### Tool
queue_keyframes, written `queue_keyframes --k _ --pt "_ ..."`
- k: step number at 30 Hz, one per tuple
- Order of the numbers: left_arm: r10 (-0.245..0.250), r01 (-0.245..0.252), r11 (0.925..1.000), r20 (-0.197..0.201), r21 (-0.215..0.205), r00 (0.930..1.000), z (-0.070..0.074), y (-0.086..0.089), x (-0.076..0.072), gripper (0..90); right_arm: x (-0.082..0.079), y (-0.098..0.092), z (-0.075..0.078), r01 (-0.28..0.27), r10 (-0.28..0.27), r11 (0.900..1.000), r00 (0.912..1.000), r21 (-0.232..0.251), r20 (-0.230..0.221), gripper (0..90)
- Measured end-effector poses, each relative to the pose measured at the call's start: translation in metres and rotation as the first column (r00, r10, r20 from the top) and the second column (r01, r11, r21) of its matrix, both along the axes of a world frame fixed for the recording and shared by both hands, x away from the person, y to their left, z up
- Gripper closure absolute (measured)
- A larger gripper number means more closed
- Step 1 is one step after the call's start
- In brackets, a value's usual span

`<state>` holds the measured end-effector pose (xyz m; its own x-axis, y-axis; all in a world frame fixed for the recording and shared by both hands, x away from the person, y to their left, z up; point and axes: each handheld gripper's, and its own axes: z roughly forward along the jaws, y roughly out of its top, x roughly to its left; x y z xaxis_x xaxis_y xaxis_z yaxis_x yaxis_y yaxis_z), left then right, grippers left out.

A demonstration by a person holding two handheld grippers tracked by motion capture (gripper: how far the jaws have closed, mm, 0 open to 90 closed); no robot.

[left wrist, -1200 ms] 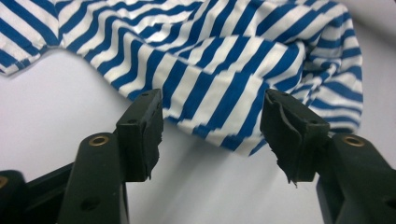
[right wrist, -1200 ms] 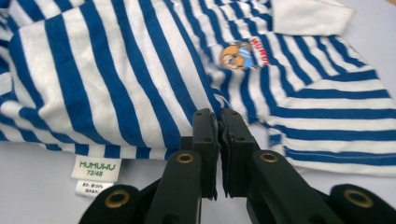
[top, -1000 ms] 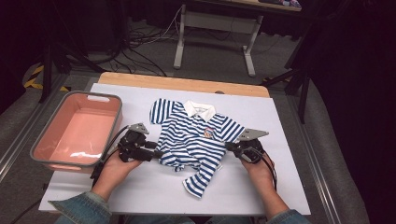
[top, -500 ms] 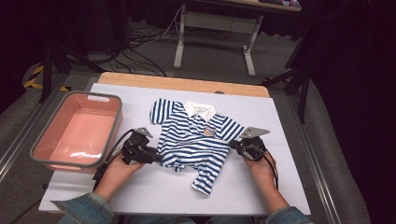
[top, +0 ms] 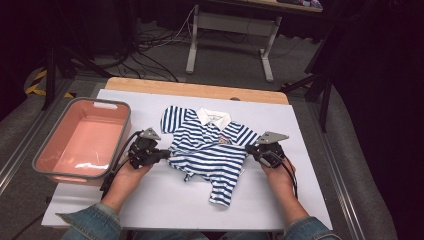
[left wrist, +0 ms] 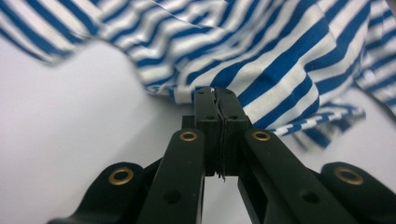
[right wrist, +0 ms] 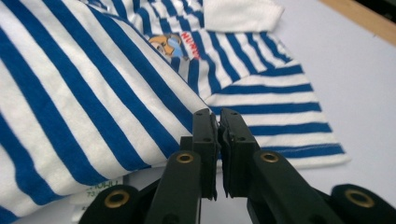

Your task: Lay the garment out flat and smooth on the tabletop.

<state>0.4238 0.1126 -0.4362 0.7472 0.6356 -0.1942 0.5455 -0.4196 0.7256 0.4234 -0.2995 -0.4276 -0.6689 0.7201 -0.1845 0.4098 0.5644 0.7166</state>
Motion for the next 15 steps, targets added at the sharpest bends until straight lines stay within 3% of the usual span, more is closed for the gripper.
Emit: queue_keyframes --k 3,8,13,15 --pt "0.027 -0.027 0.9995 0.035 -0.015 0.999 0.006 0.003 0.007 89.1 0.003 0.002 0.005 -0.002 0.002 1.0 0.9999 0.0 0.016 85.6" --pt "0.079 -0.08 0.9968 0.095 0.0 0.9923 0.008 -0.003 0.014 88.9 0.011 0.005 0.011 0.002 -0.002 1.0 0.9991 -0.003 0.042 85.6" --pt "0.124 -0.123 0.9923 0.11 -0.008 0.9862 0.003 -0.007 0.027 88.0 0.021 0.003 0.011 0.021 -0.021 1.0 0.9988 0.004 0.045 85.5" --pt "0.133 -0.132 0.991 0.086 -0.021 0.9874 -0.001 -0.007 0.03 86.3 0.024 0.003 0.008 0.026 -0.026 1.0 0.9989 0.003 0.039 84.1"
